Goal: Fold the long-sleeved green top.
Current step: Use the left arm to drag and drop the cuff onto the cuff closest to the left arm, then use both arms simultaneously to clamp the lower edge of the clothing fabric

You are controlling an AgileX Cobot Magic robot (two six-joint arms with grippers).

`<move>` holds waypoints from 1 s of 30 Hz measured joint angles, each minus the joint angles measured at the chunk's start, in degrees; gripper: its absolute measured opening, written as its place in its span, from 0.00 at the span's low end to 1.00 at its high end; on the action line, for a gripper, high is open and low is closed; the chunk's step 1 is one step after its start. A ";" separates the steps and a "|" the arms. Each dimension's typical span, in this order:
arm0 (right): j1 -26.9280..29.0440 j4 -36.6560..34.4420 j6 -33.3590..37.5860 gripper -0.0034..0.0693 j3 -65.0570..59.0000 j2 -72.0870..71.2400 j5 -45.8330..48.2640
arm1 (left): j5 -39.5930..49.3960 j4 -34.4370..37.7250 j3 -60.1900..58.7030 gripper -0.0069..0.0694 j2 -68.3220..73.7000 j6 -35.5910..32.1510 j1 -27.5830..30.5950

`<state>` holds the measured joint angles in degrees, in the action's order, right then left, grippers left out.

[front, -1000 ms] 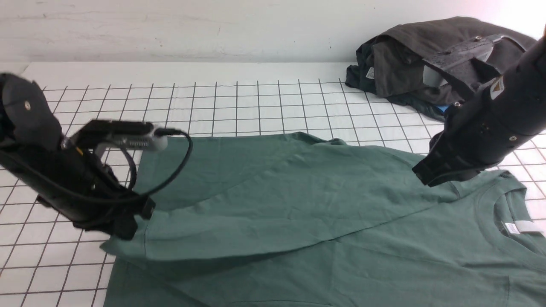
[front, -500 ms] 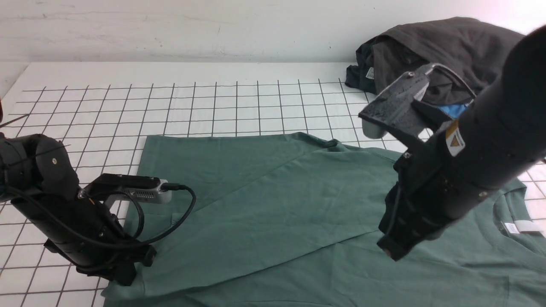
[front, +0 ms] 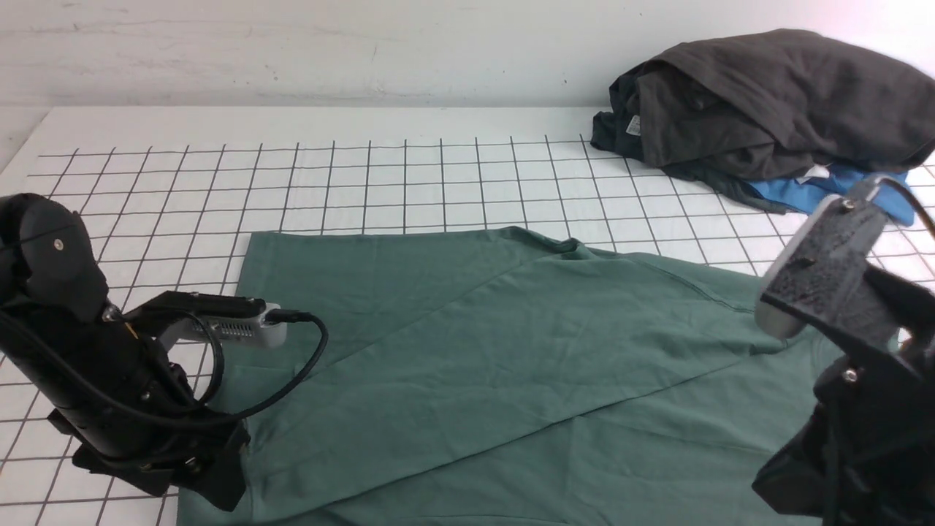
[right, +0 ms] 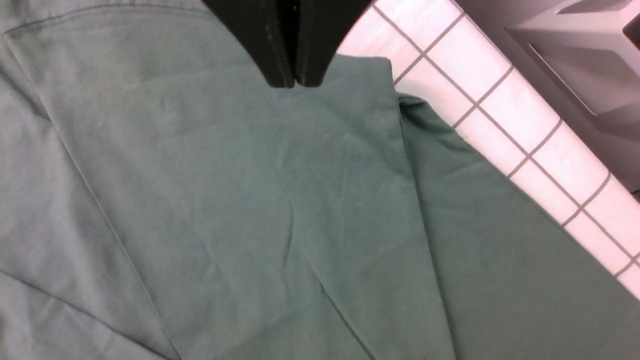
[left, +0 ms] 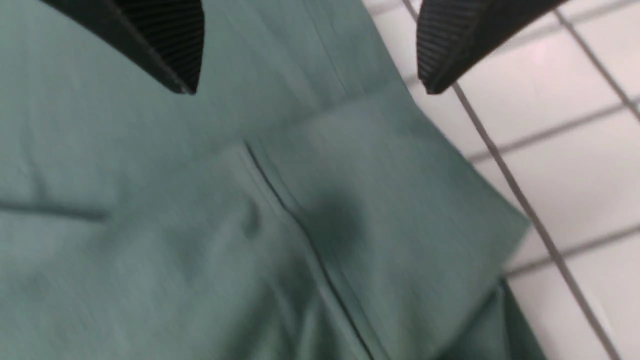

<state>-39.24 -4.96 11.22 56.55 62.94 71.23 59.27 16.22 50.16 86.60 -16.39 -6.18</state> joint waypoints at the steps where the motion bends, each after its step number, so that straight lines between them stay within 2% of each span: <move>1: 0.00 0.00 0.00 0.03 -0.52 -0.61 0.00 | 1.35 -0.71 0.00 0.76 -1.67 0.69 -1.17; 3: 0.00 0.00 0.00 0.03 -1.17 -1.28 0.05 | 2.88 -2.01 -0.09 0.73 -3.90 1.57 -3.59; 5: 0.00 -0.16 0.06 0.03 -2.74 -2.26 0.05 | 4.25 -5.46 -1.56 0.63 -8.94 2.94 -9.57; 10: 0.00 -0.95 0.47 0.03 -5.93 -3.88 0.15 | 4.91 -9.96 -8.75 0.33 -18.17 2.74 -24.40; 12: 0.00 -1.02 0.65 0.03 -6.71 -4.14 0.15 | 3.42 -9.70 -12.77 0.17 -21.23 1.18 -29.73; 16: 0.00 -1.02 0.69 0.03 -7.11 -4.14 0.16 | -1.68 -9.36 -19.20 0.09 -23.22 -0.40 -35.36; 19: 0.00 -1.02 0.88 0.03 -7.15 -4.14 0.16 | -5.74 -10.93 -22.17 0.10 -23.04 -0.62 -36.32; 22: 0.00 -1.02 0.94 0.03 -7.15 -4.14 0.16 | -5.91 -12.15 -22.47 0.17 -21.81 -1.23 -36.37; 25: 0.00 -1.02 1.08 0.03 -7.15 -4.14 0.16 | -5.91 -11.59 -22.47 0.29 -20.18 -3.37 -36.37; 29: 0.00 -1.02 1.12 0.03 -7.15 -4.14 0.16 | -5.91 -9.92 -22.47 0.52 -16.89 -8.69 -36.37; 30: 0.00 -1.02 1.12 0.03 -7.15 -4.14 0.16 | -5.91 -9.73 -22.47 0.54 -16.47 -8.92 -36.37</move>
<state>-39.24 -5.99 12.35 49.40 58.80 71.39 53.36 6.49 27.69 70.13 -25.31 -42.55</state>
